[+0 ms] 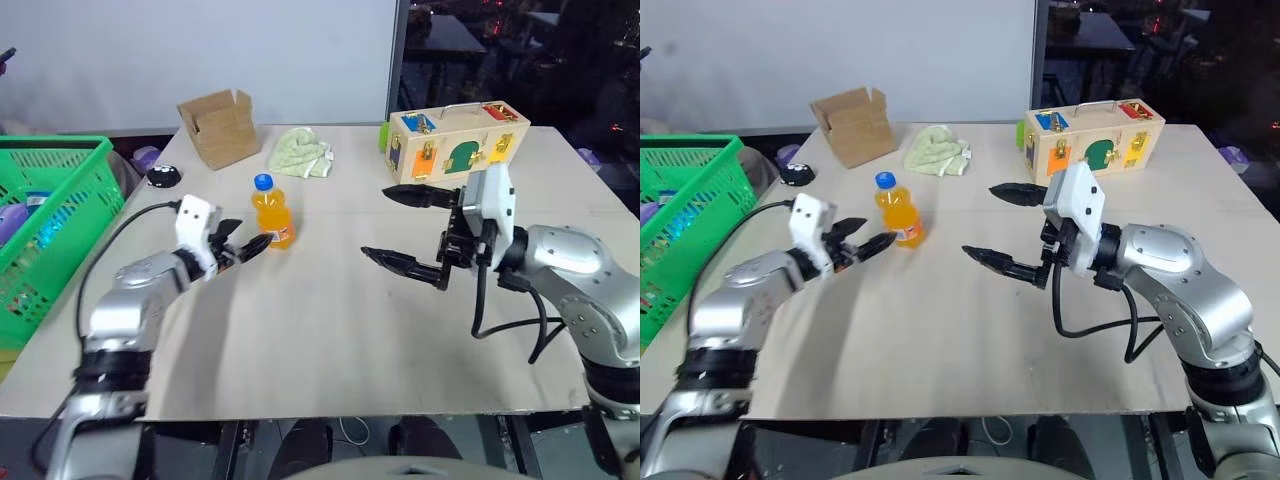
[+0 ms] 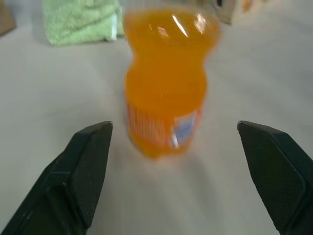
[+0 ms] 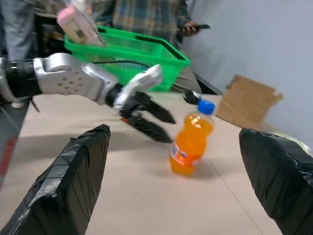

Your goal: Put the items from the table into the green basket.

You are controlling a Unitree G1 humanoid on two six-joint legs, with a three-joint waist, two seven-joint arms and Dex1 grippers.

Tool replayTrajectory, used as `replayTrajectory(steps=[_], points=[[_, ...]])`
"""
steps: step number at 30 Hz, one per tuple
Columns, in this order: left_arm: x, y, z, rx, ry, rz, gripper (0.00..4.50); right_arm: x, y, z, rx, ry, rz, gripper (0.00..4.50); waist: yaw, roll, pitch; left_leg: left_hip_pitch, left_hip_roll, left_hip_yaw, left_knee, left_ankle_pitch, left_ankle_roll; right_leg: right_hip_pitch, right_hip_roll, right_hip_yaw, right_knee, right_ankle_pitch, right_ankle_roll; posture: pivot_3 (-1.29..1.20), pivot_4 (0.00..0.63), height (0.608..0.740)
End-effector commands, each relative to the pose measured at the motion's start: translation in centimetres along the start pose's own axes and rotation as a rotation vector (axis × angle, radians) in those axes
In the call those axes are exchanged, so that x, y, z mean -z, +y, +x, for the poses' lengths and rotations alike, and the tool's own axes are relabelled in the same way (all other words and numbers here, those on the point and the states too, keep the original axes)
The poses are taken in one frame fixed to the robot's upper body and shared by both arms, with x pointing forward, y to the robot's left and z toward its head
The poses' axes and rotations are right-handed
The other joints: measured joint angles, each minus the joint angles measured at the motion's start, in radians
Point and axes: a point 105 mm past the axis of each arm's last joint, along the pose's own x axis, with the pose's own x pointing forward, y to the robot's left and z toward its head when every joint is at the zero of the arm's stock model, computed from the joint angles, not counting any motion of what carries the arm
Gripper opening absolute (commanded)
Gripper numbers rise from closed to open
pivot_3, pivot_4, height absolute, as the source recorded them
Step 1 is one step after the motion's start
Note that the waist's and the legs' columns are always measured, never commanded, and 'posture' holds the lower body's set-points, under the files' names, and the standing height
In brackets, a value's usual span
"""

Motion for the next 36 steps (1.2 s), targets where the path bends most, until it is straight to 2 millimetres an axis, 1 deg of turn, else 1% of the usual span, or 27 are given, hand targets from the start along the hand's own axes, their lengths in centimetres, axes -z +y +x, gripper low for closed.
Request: replayTrajectory(steps=[1, 5, 7, 8, 9, 10, 12, 14, 15, 18, 21, 24, 27, 29, 32, 36], points=[[-1.3, 0.2, 1.4, -0.006, -0.036, 0.017, 4.23, -1.2, -0.2, -0.7, 0.042, -0.02, -0.049, 4.5, -0.027, 0.0, 0.0, 0.0, 0.0, 0.001, 0.0, 0.0, 0.0, 0.0, 0.0, 0.001, 0.0, 0.0, 0.0, -0.16, 0.0, 0.74], [-1.2, 0.2, 3.4, -0.009, -0.027, -0.008, 4.23, -1.0, -0.1, -0.9, 0.067, -0.007, -0.049, 4.5, -0.057, 0.0, 0.0, 0.0, 0.0, 0.0, -0.001, 0.0, 0.0, 0.0, 0.0, 0.001, 0.001, 0.0, 0.0, -0.2, 0.0, 0.74], [-1.2, 0.4, 4.0, -0.022, -0.026, -0.014, 3.72, -0.9, -0.1, -1.0, 0.073, 0.0, -0.05, 4.5, -0.07, 0.0, 0.0, 0.0, 0.0, 0.0, -0.001, 0.0, 0.0, 0.0, 0.0, 0.0, 0.0, 0.0, 0.001, -0.22, 0.0, 0.74], [-1.2, 0.3, 4.2, -0.012, -0.028, -0.013, 3.41, -0.8, 0.0, -1.0, 0.075, 0.003, -0.05, 4.5, -0.082, 0.0, 0.0, 0.0, 0.0, 0.0, -0.001, 0.0, 0.0, 0.0, 0.0, 0.001, 0.0, 0.0, 0.001, -0.22, 0.0, 0.74], [-1.2, 0.1, 4.3, 0.001, -0.029, -0.009, 3.28, -0.8, 0.0, -1.0, 0.077, 0.007, -0.05, 4.5, -0.086, 0.0, 0.0, 0.0, 0.0, 0.0, -0.001, 0.0, 0.0, 0.0, 0.0, 0.001, 0.0, -0.001, 0.002, -0.23, 0.0, 0.74], [-1.1, -0.1, 4.4, 0.01, -0.03, -0.006, 2.96, -0.7, 0.1, -1.1, 0.078, 0.009, -0.051, 4.5, -0.095, 0.0, 0.0, 0.0, 0.0, 0.0, -0.001, 0.0, 0.0, 0.0, 0.0, 0.001, 0.0, -0.001, 0.002, -0.23, 0.0, 0.74], [-1.0, -0.3, 4.3, 0.018, -0.033, 0.004, 2.96, -0.6, 0.2, -1.2, 0.079, 0.018, -0.053, 4.5, -0.101, 0.0, 0.0, 0.0, -0.001, 0.0, -0.001, 0.0, 0.0, 0.0, -0.001, 0.001, 0.0, -0.001, 0.002, -0.23, 0.0, 0.74], [-1.7, -0.5, 4.0, 0.03, -0.084, -0.006, 2.96, -0.4, 0.2, -1.3, 0.082, 0.024, -0.051, 4.5, -0.107, 0.0, 0.0, 0.0, -0.001, -0.001, -0.001, 0.0, 0.0, 0.0, -0.002, 0.0, 0.0, -0.001, 0.004, -0.22, 0.0, 0.74], [-2.9, -0.8, 3.6, 0.046, -0.14, -0.004, 2.96, -0.3, 0.2, -1.3, 0.08, 0.022, -0.046, 4.5, -0.109, 0.0, 0.0, 0.0, -0.001, -0.001, 0.0, 0.0, 0.0, 0.0, -0.002, 0.0, 0.0, -0.002, 0.004, -0.21, 0.0, 0.74], [-5.1, -1.4, 2.7, 0.072, -0.242, 0.001, 2.96, -0.3, 0.3, -1.2, 0.073, 0.015, -0.036, 4.5, -0.111, 0.0, 0.0, -0.001, -0.001, -0.001, 0.0, 0.0, 0.0, 0.0, -0.003, 0.0, 0.0, 0.0, 0.003, -0.2, 0.0, 0.74], [-8.2, -1.0, 0.1, 0.028, -0.379, -0.033, 2.96, -0.6, 0.6, -0.5, 0.033, -0.016, -0.026, 4.5, -0.117, -0.002, 0.001, -0.002, -0.001, -0.003, 0.0, 0.0, 0.0, -0.001, -0.003, -0.001, 0.0, 0.001, 0.002, -0.16, 0.0, 0.74], [-10.1, 0.6, -2.6, -0.083, -0.46, -0.042, 2.96, -1.4, 0.9, 0.4, -0.015, -0.067, -0.023, 4.5, -0.126, -0.002, 0.001, -0.002, 0.0, -0.004, -0.001, 0.0, 0.0, -0.002, -0.002, -0.002, 0.001, 0.001, 0.002, -0.12, 0.0, 0.74], [-12.1, 3.3, -6.2, -0.269, -0.538, -0.04, 2.96, -2.3, 1.1, 1.3, -0.075, -0.134, -0.015, 4.5, -0.128, -0.002, 0.001, -0.001, 0.001, -0.004, -0.002, 0.0, 0.0, -0.001, -0.001, -0.003, 0.002, 0.001, 0.002, -0.04, 0.0, 0.74], [-13.0, 5.2, -8.8, -0.391, -0.565, -0.019, 2.96, -2.6, 1.3, 1.8, -0.112, -0.173, -0.005, 4.5, -0.121, -0.002, 0.001, 0.0, 0.001, -0.005, -0.002, 0.0, 0.0, -0.001, 0.0, -0.003, 0.002, 0.001, 0.002, 0.01, 0.0, 0.74], [-13.9, 7.5, -12.6, -0.544, -0.59, 0.009, 2.96, -2.9, 1.4, 2.7, -0.162, -0.212, 0.001, 4.5, -0.091, -0.002, 0.001, 0.0, 0.001, -0.006, -0.002, 0.0, 0.0, -0.001, 0.001, -0.004, 0.002, 0.001, 0.002, 0.08, 0.0, 0.74], [-14.6, 9.0, -16.6, -0.679, -0.586, 0.07, 2.96, -2.9, 1.5, 3.5, -0.218, -0.242, 0.012, 4.5, -0.027, -0.003, 0.001, -0.001, 0.001, -0.007, -0.002, 0.0, 0.0, -0.001, 0.001, -0.005, 0.001, 0.001, 0.001, 0.13, 0.0, 0.74]])
